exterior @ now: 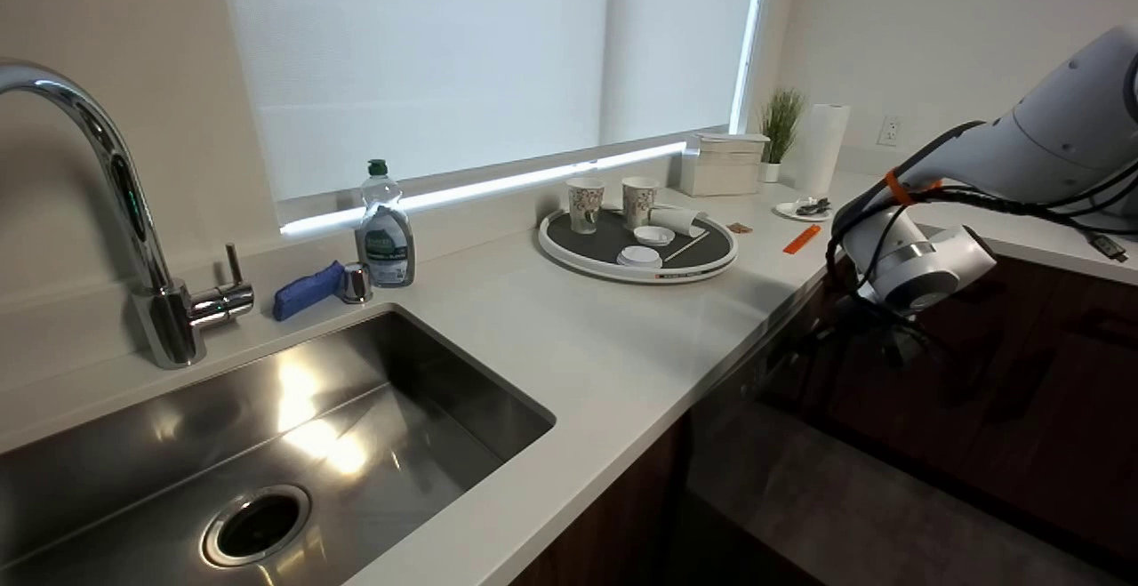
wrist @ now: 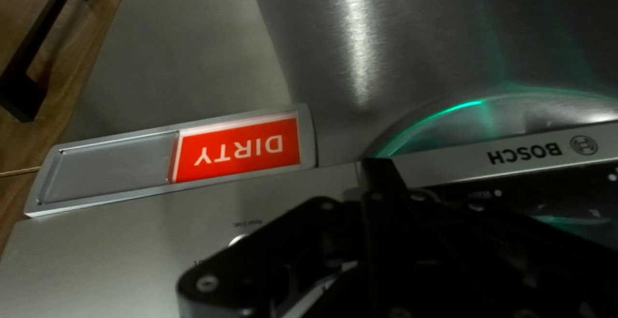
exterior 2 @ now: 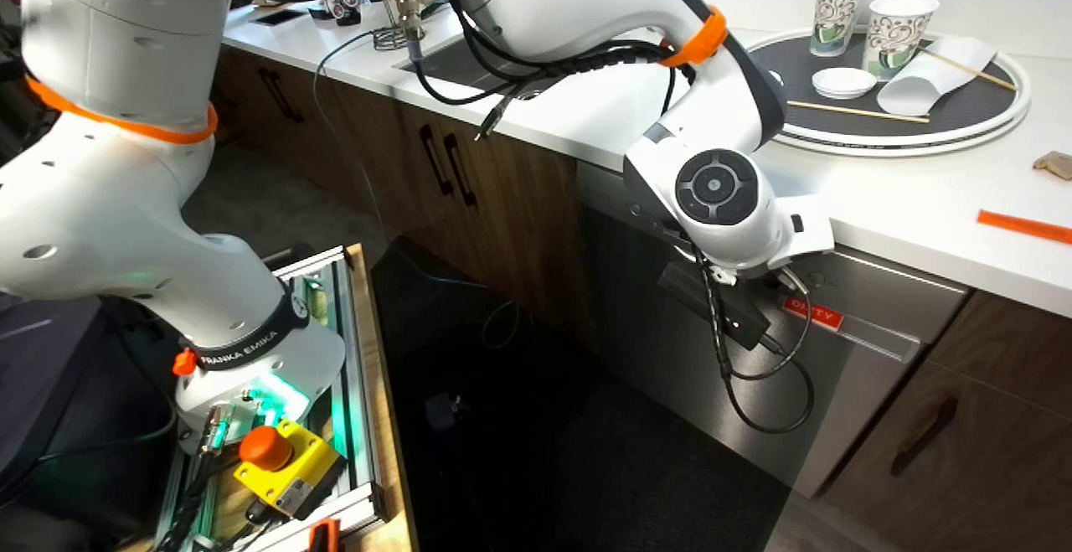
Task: Press a button on the dishwasher.
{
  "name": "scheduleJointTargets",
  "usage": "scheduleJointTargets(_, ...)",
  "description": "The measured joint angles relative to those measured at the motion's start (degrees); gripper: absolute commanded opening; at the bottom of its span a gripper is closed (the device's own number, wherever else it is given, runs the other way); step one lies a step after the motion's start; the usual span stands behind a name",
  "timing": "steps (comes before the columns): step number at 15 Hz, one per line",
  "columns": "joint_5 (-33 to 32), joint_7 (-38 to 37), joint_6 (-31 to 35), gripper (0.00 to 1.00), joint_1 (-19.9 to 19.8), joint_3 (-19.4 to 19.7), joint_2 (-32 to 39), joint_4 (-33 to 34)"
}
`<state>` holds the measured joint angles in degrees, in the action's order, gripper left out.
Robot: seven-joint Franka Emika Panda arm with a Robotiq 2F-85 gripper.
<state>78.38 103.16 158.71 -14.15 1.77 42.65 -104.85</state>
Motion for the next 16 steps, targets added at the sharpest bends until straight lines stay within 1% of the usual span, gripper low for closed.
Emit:
scheduleJointTargets(3, -2.5, -2.3, 2.5, 0.00, 1.2, 1.4, 0.0, -0.3)
scheduleJointTargets(7, -9.7, -8.3, 3.1, 0.00, 3.8, 5.5, -0.4, -2.8)
scheduleJointTargets(8, -11.2, -9.8, 3.1, 0.26, 4.5, 6.5, -0.7, -3.6)
scheduleJointTargets(9, -12.5, -11.1, 3.1, 0.27, 5.3, 7.4, -1.0, -4.4)
scheduleJointTargets(10, -13.7, -12.5, 3.1, 0.32, 6.0, 8.3, -1.3, -5.2)
scheduleJointTargets(12, -16.0, -15.5, 3.0, 0.47, 7.6, 10.3, -2.1, -6.8)
scheduleJointTargets(13, -17.3, -17.2, 2.9, 0.55, 8.5, 11.3, -2.6, -7.7)
scheduleJointTargets(15, -19.9, -20.3, 2.8, 0.69, 10.4, 13.5, -3.6, -9.7)
scheduleJointTargets(16, -21.1, -21.6, 2.8, 0.77, 11.4, 14.5, -4.3, -10.8)
